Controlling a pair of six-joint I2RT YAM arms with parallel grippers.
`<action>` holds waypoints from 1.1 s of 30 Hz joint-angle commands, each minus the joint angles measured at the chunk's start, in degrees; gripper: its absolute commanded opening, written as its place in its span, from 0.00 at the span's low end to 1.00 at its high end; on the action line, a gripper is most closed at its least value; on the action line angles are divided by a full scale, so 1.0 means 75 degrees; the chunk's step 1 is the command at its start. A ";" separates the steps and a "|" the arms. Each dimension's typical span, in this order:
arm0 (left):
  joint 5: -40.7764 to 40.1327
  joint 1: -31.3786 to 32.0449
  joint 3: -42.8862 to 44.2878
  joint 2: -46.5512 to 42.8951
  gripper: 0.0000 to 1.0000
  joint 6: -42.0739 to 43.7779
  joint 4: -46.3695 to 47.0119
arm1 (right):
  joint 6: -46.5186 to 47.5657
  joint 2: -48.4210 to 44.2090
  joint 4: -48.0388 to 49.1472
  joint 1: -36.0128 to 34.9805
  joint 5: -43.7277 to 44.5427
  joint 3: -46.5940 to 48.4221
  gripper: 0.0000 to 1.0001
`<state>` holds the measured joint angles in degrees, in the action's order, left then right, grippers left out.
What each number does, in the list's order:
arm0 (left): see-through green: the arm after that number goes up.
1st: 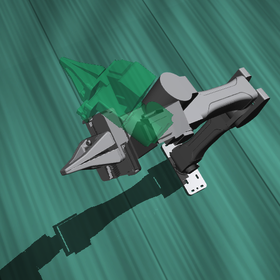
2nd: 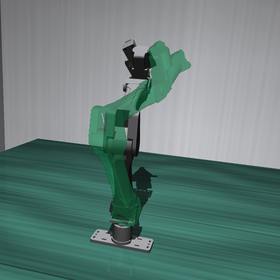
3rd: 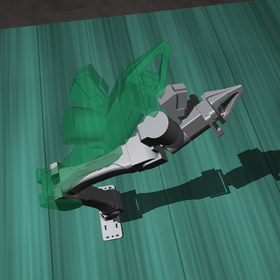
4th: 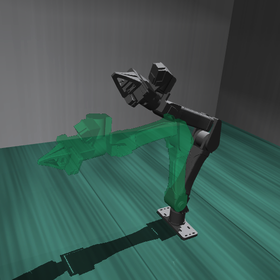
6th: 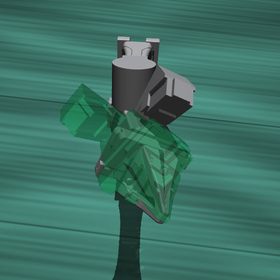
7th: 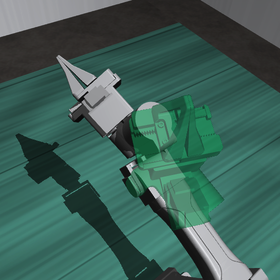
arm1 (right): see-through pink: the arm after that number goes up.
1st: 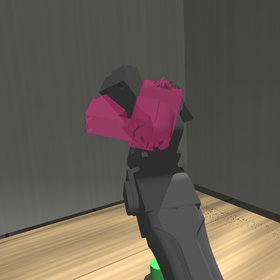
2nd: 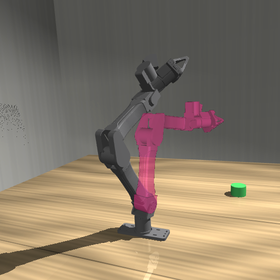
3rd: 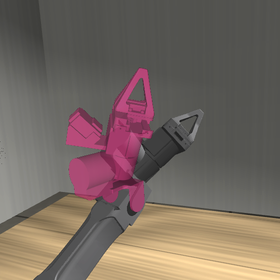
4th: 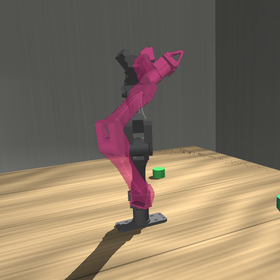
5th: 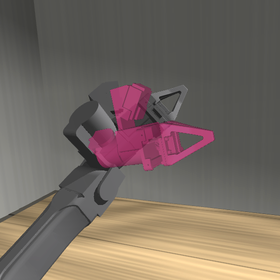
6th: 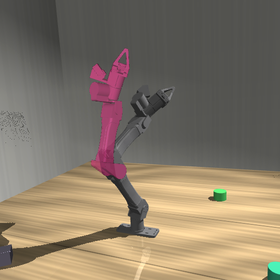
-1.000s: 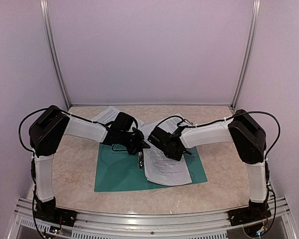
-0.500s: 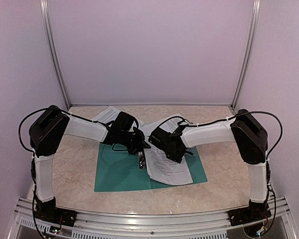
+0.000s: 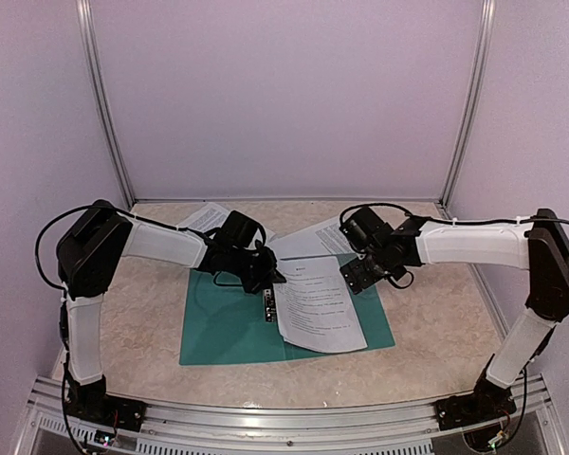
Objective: Put the files into the folder
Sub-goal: Insert the file into the form pockets on the folder.
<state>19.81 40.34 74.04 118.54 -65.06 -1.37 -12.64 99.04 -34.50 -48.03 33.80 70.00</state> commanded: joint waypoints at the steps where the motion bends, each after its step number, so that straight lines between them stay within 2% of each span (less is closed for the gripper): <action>1: -0.0158 0.0048 -0.0066 -0.0063 0.00 0.0222 -0.0152 | -0.0895 -0.0838 0.1883 0.1369 -0.2517 -0.1291 0.99; 8: -0.0053 0.0048 0.0133 0.0074 0.00 0.0284 -0.0198 | -0.1126 -0.0723 0.3479 0.2923 -0.4106 -0.2030 0.99; 12: -0.0013 0.0059 0.0194 0.0129 0.00 0.0271 -0.0239 | -0.1235 -0.0305 0.4055 0.3361 -0.4886 -0.2008 0.99; 23: 0.0135 0.0048 0.0510 0.0282 0.00 0.0564 -0.0459 | -0.1620 0.0905 0.5042 0.3553 -0.6345 -0.1903 0.99; 33: 0.0333 -0.0022 0.0548 0.0429 0.00 0.0669 -0.0295 | -0.2117 0.1126 0.5781 0.3532 -0.7046 -0.2288 0.96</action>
<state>20.75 40.32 76.66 119.81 -61.54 -3.46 -25.80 106.06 5.69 -21.67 -15.31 55.00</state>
